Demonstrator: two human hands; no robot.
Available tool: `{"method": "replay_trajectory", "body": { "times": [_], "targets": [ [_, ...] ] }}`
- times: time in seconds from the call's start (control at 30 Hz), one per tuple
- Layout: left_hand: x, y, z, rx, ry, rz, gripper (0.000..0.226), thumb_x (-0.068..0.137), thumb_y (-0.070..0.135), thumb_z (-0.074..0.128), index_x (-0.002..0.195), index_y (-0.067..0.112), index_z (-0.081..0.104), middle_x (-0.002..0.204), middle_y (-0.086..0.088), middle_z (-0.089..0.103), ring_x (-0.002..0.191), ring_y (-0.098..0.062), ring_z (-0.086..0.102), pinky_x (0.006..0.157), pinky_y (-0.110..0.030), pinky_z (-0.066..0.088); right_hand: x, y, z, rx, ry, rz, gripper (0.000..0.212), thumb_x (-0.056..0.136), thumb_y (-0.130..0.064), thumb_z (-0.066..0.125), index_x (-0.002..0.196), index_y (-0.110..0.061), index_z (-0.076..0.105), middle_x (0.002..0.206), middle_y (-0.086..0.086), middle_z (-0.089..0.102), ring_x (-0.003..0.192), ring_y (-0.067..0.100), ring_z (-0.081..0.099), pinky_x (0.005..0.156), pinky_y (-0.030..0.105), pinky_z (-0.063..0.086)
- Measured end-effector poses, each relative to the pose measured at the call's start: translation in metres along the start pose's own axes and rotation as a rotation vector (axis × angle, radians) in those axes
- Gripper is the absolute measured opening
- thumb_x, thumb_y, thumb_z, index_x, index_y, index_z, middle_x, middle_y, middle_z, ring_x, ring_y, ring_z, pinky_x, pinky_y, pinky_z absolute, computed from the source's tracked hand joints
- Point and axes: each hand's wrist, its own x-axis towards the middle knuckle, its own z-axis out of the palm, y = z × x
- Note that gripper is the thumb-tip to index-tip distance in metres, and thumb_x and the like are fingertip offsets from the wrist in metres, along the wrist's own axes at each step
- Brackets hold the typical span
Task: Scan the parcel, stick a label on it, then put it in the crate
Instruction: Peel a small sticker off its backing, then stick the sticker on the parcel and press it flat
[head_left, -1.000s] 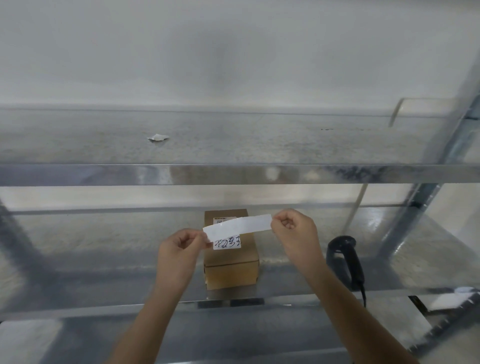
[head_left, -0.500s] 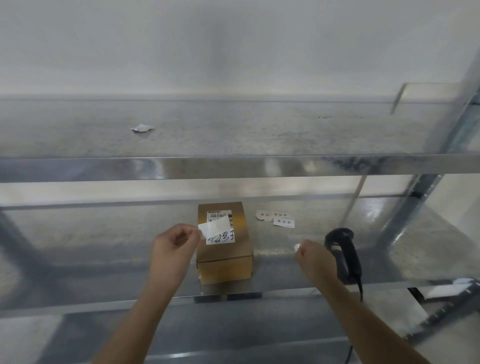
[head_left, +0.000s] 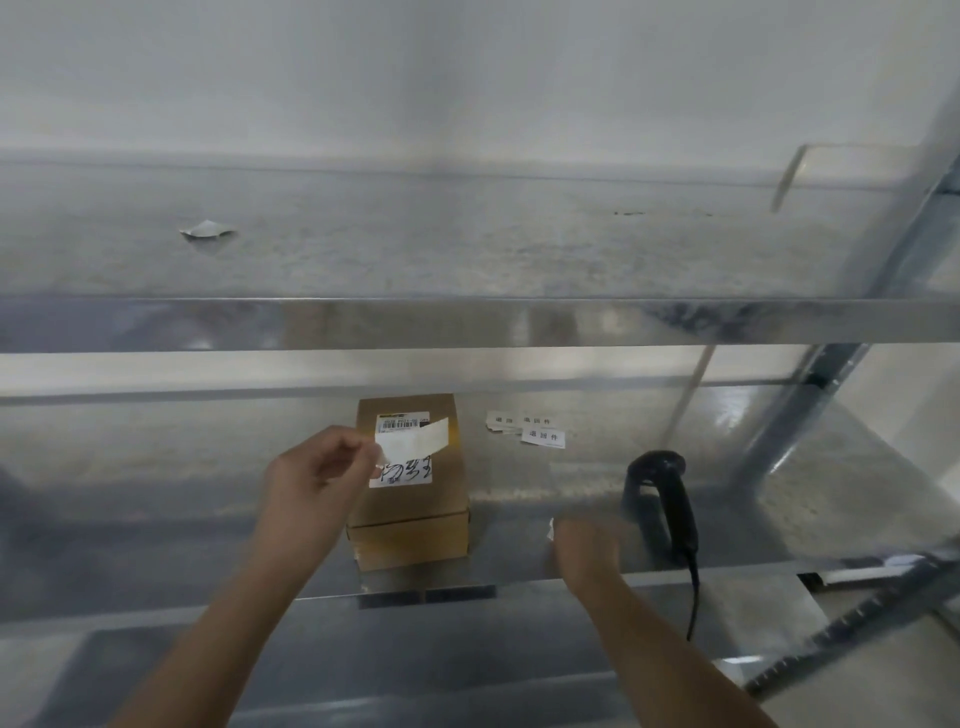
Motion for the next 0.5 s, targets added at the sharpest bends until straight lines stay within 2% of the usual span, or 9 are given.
{"method": "replay_trajectory", "body": {
  "times": [0.17, 0.37, 0.43, 0.5],
  "targets": [
    [0.009, -0.005, 0.011, 0.015, -0.015, 0.019, 0.017, 0.084, 0.009, 0.063, 0.070, 0.017, 0.067, 0.070, 0.008, 0.071, 0.069, -0.002, 0.066, 0.059, -0.009, 0.047, 0.014, 0.004, -0.005, 0.065, 0.040, 0.030, 0.021, 0.091, -0.023, 0.051, 0.098, -0.013, 0.068, 0.091, 0.003, 0.069, 0.084, 0.016, 0.066, 0.078, 0.027, 0.055],
    [0.013, -0.005, 0.022, 0.013, -0.018, 0.018, 0.012, 0.084, 0.007, 0.063, 0.074, 0.013, 0.068, 0.075, 0.001, 0.072, 0.070, -0.008, 0.067, 0.057, -0.006, 0.045, 0.028, 0.013, -0.001, 0.206, 0.136, 0.010, 0.023, 0.093, -0.029, 0.051, 0.108, -0.015, 0.060, 0.102, 0.004, 0.067, 0.093, 0.019, 0.063, 0.080, 0.028, 0.052],
    [0.014, -0.008, 0.024, 0.041, -0.030, 0.023, 0.015, 0.084, 0.009, 0.063, 0.073, 0.019, 0.067, 0.075, 0.005, 0.072, 0.072, -0.006, 0.067, 0.059, -0.006, 0.045, 0.029, 0.010, -0.006, 0.233, 0.151, 0.001, 0.023, 0.093, -0.028, 0.049, 0.105, -0.013, 0.062, 0.103, 0.005, 0.064, 0.093, 0.020, 0.062, 0.078, 0.028, 0.049],
    [0.015, -0.010, 0.025, 0.097, -0.041, 0.063, 0.018, 0.084, 0.013, 0.063, 0.072, 0.026, 0.066, 0.074, 0.009, 0.072, 0.074, -0.003, 0.066, 0.060, -0.008, 0.046, 0.030, 0.002, -0.015, 0.298, 0.186, -0.004, 0.023, 0.093, -0.024, 0.046, 0.092, -0.012, 0.065, 0.097, 0.008, 0.062, 0.087, 0.021, 0.062, 0.075, 0.030, 0.049]
  ]
}}
